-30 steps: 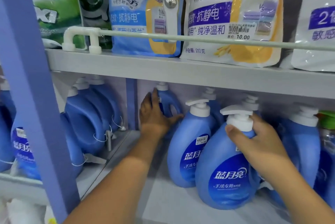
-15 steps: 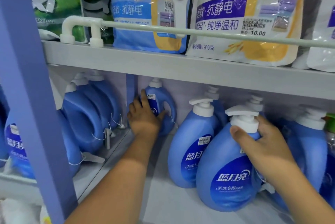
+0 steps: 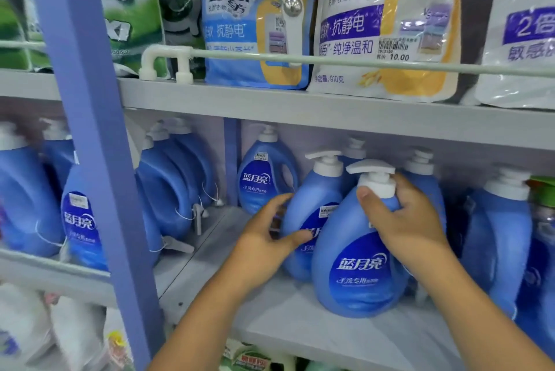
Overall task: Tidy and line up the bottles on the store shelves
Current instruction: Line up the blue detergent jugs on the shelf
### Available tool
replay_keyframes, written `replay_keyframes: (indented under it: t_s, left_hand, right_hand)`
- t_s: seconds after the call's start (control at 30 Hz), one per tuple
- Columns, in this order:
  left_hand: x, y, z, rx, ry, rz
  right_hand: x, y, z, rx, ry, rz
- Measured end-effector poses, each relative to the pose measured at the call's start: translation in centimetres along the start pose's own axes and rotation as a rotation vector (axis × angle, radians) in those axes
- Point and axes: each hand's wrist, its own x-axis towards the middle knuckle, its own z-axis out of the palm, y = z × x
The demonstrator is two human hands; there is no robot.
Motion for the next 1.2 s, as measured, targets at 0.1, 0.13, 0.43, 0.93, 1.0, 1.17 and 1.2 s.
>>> replay_keyframes:
  t_s: [0.1, 0.13, 0.43, 0.93, 1.0, 1.17, 1.2]
  left_hand:
    - [0.3, -0.9, -1.4, -0.011, 0.044, -0.006]
    - [0.3, -1.1, -1.8, -0.012, 0.06, -0.007]
    - [2.6, -2.4, -6.0, 0.048, 0.297, -0.046]
    - [-3.8, 0.7, -3.7, 0.06, 0.237, 0.054]
    - [-4.2, -0.1, -4.7, 0.059, 0.339, 0.062]
    - [-4.1, -1.0, -7.3, -0.05, 0.389, -0.021]
    - [-4.0, -1.1, -7.4, -0.091, 0.386, -0.039]
  right_hand:
    - [0.0, -0.7, 1.3, -0.035, -0.018, -0.041]
    - [0.0, -0.8, 1.9, -0.028, -0.03, -0.049]
    - [0.2, -0.6, 4.1, -0.051, -0.064, -0.034]
    - [-0.7, -2.7, 8.6, -0.058, -0.335, -0.092]
    - [-0.2, -2.8, 9.5, 0.048, -0.41, -0.06]
    - [5.6, -2.0, 11.1, -0.022, -0.184, 0.026]
    - [6.7, -1.8, 11.6, -0.077, -0.228, 0.019]
